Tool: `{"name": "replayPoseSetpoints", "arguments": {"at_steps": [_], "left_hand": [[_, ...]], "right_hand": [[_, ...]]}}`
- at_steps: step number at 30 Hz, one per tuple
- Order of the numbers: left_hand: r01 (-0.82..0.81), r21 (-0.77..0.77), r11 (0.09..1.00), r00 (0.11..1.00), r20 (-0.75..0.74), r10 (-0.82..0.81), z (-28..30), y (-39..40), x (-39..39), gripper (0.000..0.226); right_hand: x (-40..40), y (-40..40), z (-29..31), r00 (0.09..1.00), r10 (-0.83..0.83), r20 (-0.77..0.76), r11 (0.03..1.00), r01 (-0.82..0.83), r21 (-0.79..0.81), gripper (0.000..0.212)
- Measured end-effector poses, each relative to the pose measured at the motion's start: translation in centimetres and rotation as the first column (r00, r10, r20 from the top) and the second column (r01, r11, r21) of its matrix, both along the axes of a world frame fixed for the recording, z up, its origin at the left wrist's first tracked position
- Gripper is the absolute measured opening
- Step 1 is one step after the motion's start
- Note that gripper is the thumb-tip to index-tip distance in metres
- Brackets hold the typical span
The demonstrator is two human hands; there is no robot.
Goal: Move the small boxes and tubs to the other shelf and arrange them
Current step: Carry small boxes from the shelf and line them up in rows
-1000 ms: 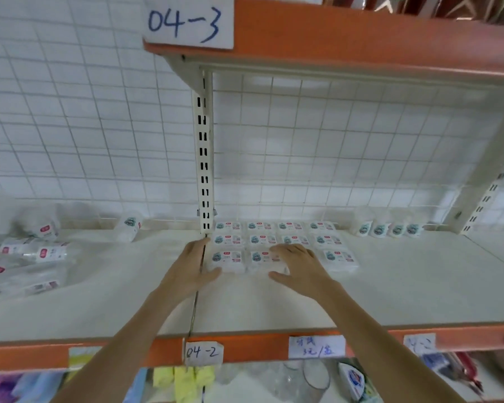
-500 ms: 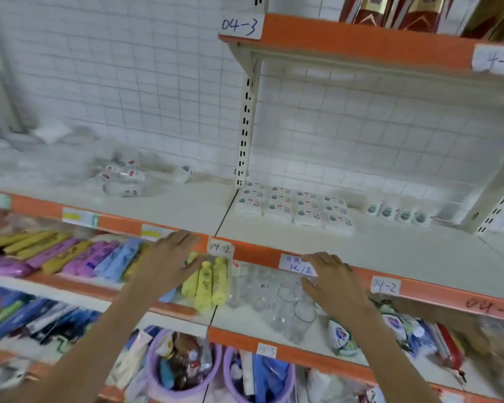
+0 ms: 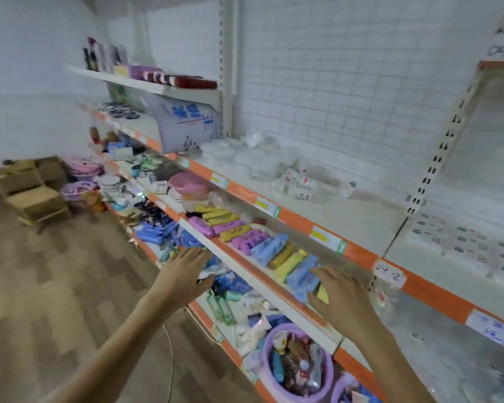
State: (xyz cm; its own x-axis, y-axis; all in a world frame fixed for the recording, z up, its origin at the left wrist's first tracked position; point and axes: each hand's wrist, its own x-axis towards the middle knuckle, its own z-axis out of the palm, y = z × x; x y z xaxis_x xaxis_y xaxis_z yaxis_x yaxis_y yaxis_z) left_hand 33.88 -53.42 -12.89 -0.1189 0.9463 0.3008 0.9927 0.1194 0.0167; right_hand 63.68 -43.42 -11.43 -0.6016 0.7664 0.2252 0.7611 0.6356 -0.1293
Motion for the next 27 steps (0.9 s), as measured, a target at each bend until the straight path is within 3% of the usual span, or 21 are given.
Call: {"name": "replayPoseSetpoints", "arguments": {"at_steps": [3,6,14,27], "left_hand": [[-0.074,0.044,0.996,0.993,0.097,0.069,-0.1,0.2,-5.0,0.038],[-0.120,0.063,0.991,0.981,0.163,0.109,0.9,1.7,-9.8,0.046],[-0.017,0.105,0.994,0.980,0.199,-0.004,3.8,9.0,-23.4,0.044],[0.144,0.192,0.971,0.943,0.272,-0.193,6.5,26.7,-32.0,0.039]], "right_hand": [[-5.8,1.8,0.4,0.998,0.061,-0.006,0.998,-0.061,-0.009,0.047],[-11.6,4.3,0.9,0.995,0.096,-0.026,0.995,-0.096,0.000,0.050],[-24.7,11.0,4.5,0.992,0.087,-0.092,0.995,-0.082,0.058,0.044],[-30.7,24.5,8.2,0.980,-0.058,-0.191,0.993,0.075,0.086,0.040]]}}
